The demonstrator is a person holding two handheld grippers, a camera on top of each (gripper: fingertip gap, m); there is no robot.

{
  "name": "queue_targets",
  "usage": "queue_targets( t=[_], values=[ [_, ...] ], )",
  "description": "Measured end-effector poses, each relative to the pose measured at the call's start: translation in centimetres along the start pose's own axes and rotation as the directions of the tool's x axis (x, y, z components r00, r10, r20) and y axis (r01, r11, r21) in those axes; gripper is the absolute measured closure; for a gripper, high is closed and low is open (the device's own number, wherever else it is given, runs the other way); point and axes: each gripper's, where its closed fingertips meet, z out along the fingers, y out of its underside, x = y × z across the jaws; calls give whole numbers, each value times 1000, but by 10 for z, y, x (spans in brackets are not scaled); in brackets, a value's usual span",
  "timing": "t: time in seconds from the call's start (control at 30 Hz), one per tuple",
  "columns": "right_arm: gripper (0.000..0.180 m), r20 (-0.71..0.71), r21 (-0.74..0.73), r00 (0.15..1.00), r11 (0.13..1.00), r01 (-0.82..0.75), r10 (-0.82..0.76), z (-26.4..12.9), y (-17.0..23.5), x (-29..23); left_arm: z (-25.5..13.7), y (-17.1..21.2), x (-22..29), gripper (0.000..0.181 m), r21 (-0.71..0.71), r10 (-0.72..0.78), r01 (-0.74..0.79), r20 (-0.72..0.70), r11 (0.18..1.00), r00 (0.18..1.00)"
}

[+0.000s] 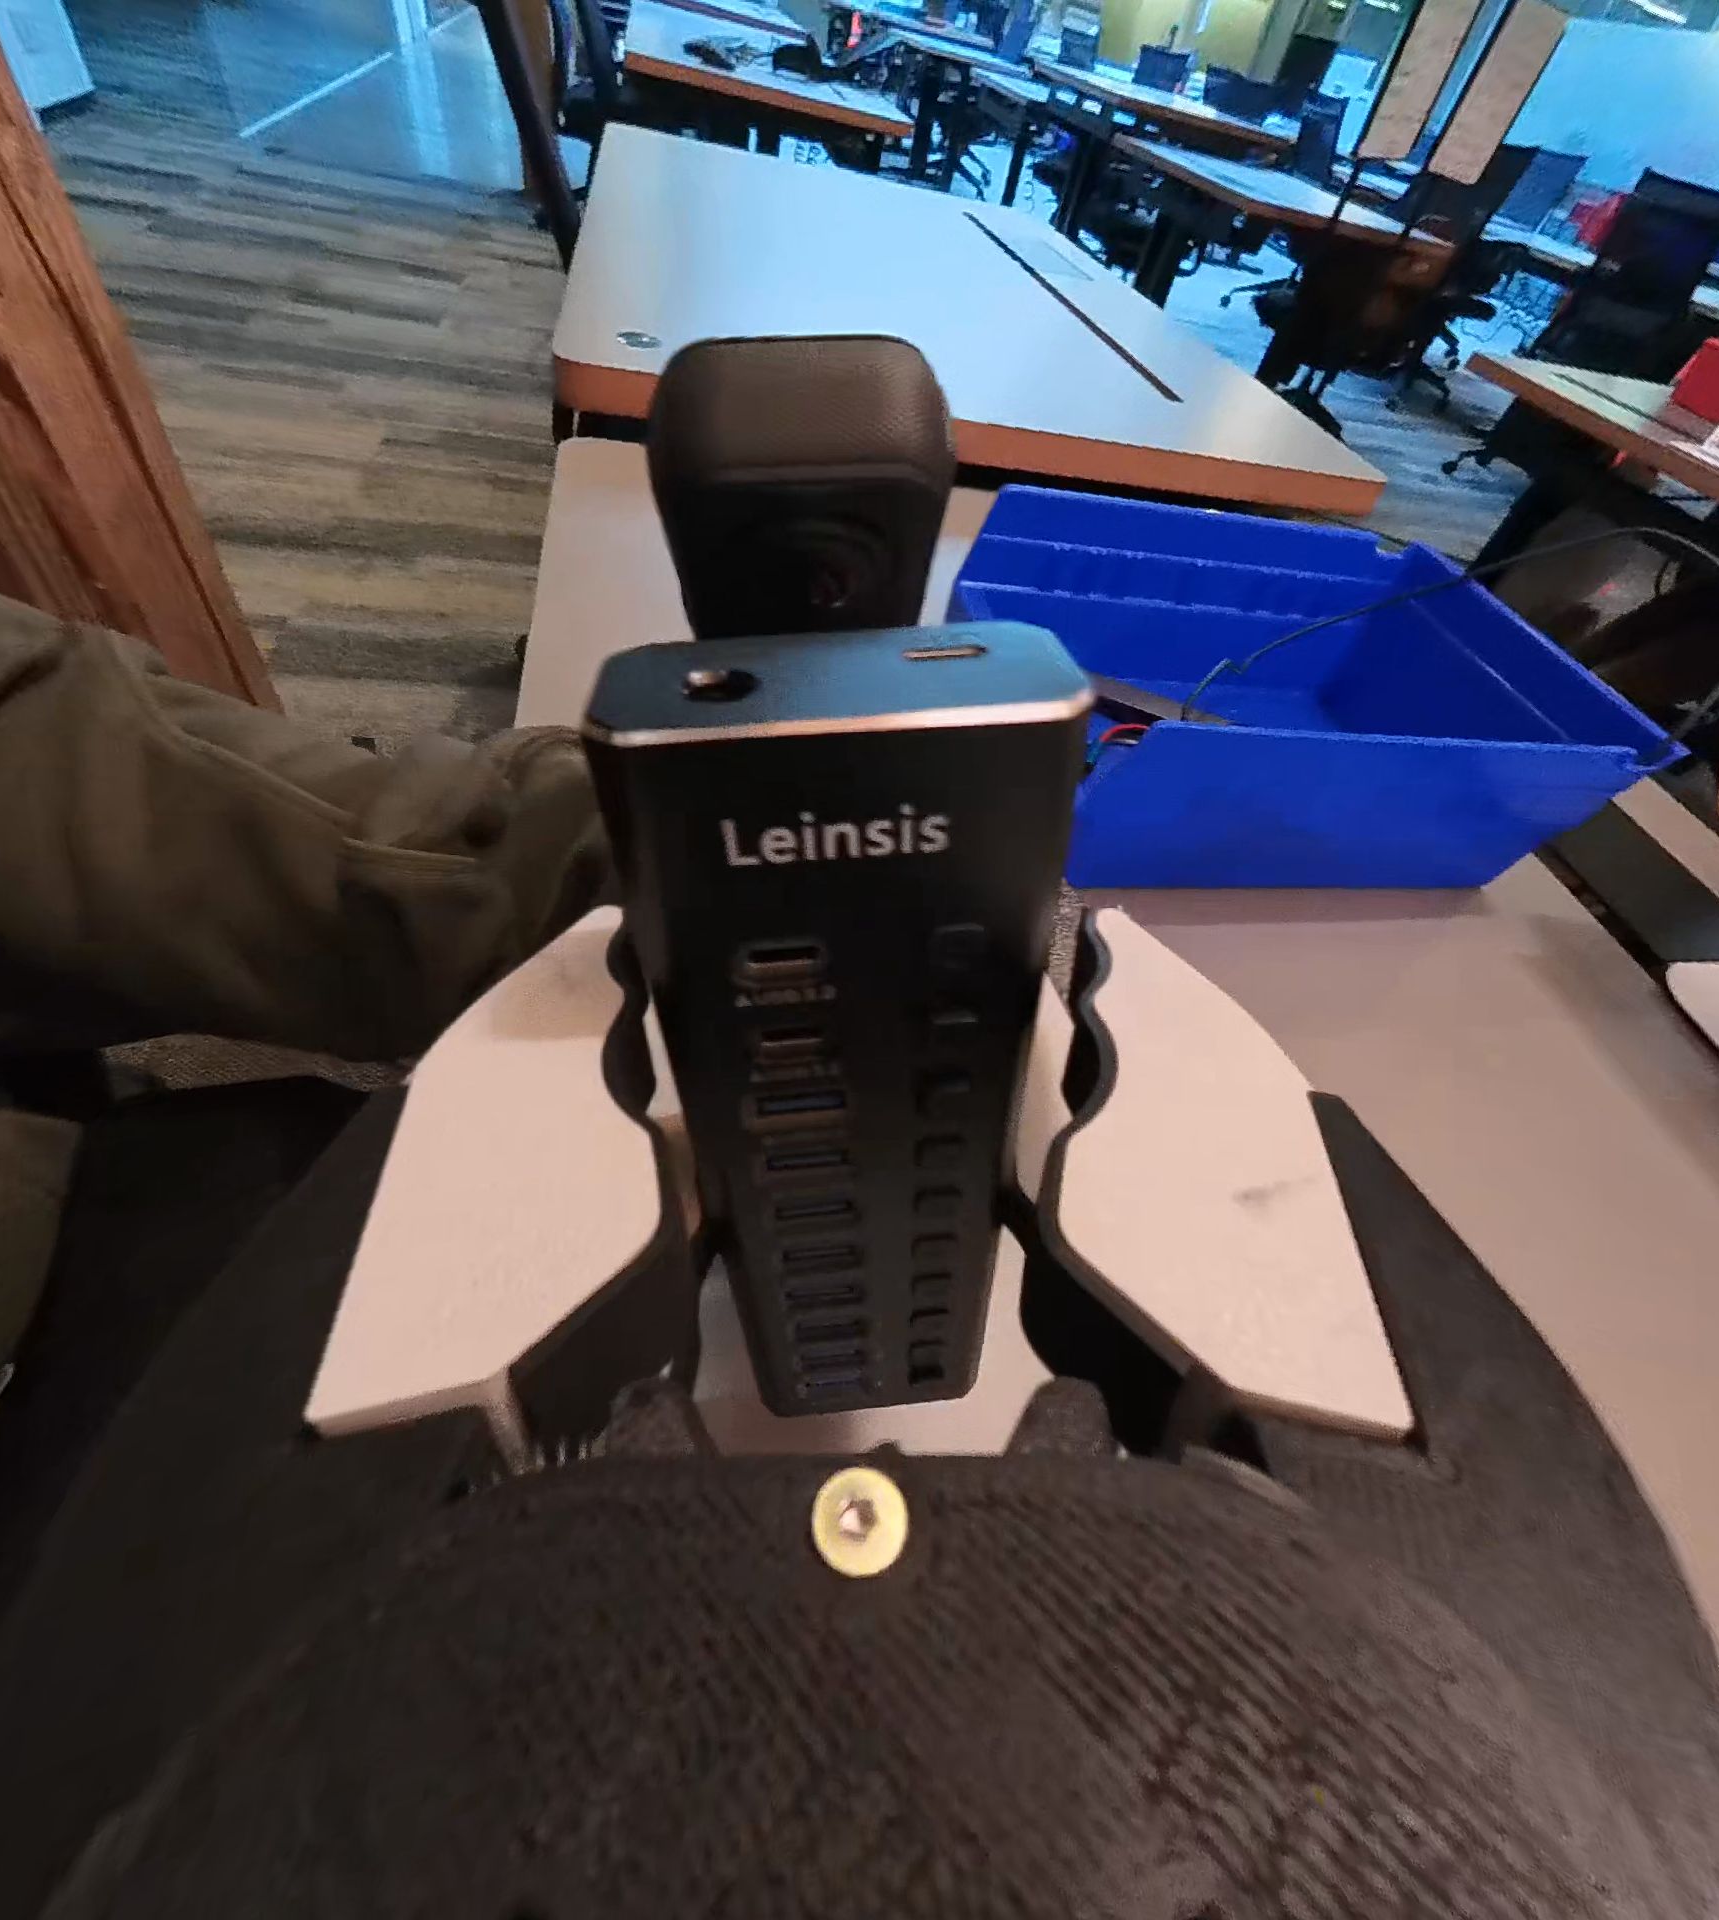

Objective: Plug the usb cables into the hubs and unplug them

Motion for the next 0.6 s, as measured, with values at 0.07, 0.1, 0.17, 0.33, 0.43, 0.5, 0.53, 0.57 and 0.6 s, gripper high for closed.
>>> queue_targets(
  t=[0.07,0.1,0.17,0.33,0.43,0.5,0.53,0.57,0.6],
  values=[
    [98,-2,2,1000,1000,-6,6,1,1,1,0,0,0,110,7,-2,2,-3,1000,1000],
    [101,-8,3,1000,1000,2,-2,2,1,0,1,2,0,111,-4,-5,5,-2,1000,1000],
    [110,-15,-23,1000,1000,19,-19,3,4,1,0,6,-2,111,-21,4,-4,11,1000,1000],
    [111,-20,-55,999,998,24,-25,-3,0,5,-1,-3,-8,109,42,-15,13,48,999,999],
    [111,-85,-126,993,989,76,-87,-14,-7,20,-4,2,-24,101,61,-86,79,133,995,987],
    [111,-158,-173,976,977,122,-150,-31,-16,38,-9,12,-37,95,19,-84,81,217,996,973],
    [111,-212,-196,962,972,130,-172,-43,-21,51,-13,16,-42,95,-5,-77,80,244,997,967],
    [111,-259,-242,946,961,133,-196,-58,-24,68,-16,18,-44,95,-16,-71,78,263,997,962],
    [111,-306,-301,924,944,132,-227,-74,-24,87,-19,17,-46,96,-11,-71,77,273,997,959]
  ],
)
